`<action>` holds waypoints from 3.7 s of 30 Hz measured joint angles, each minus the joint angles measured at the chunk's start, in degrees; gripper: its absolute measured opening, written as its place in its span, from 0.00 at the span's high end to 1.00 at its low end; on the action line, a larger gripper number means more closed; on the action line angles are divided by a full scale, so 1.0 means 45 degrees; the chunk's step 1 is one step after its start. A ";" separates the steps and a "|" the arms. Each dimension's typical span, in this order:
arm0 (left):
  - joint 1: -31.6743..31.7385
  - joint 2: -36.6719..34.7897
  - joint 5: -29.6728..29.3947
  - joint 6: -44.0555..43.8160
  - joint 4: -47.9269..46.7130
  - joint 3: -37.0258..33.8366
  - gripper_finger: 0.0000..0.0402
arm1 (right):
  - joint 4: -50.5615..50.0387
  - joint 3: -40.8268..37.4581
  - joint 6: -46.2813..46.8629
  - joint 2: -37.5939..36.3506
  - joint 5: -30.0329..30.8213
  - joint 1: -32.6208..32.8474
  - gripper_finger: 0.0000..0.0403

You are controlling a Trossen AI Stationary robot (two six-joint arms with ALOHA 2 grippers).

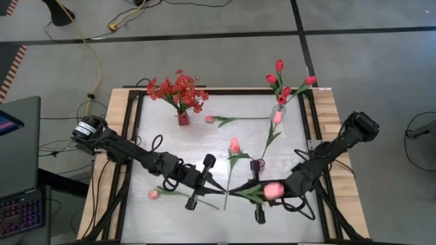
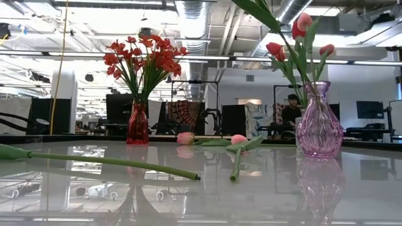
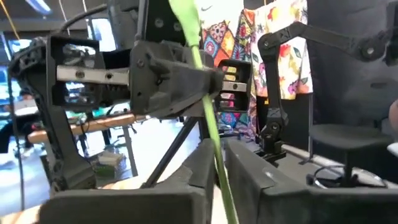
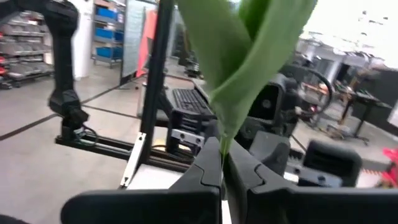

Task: Sort flowers into vase by color
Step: Put the pink tulip into the purple flower vase

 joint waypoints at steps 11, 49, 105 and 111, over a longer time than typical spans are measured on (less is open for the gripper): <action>-0.0007 -0.1363 -0.2001 0.0068 -0.3486 0.0006 0.54 | -0.5755 0.0000 0.4495 -0.2976 0.2354 0.0694 0.92; 0.0007 -0.2443 -0.2613 -0.1003 -0.8136 0.0005 0.46 | -1.7088 0.0000 1.2878 -0.5151 0.2491 -0.1117 0.90; 0.0007 -0.2448 -0.2501 -0.1513 -0.9115 0.0000 0.47 | -1.8457 0.0000 1.6103 -0.3120 -0.0408 -0.0825 0.38; 0.0007 -0.2448 -0.2496 -0.1644 -0.9381 -0.0005 0.47 | -1.8727 0.0000 1.5471 -0.3583 -0.2573 -0.1213 0.40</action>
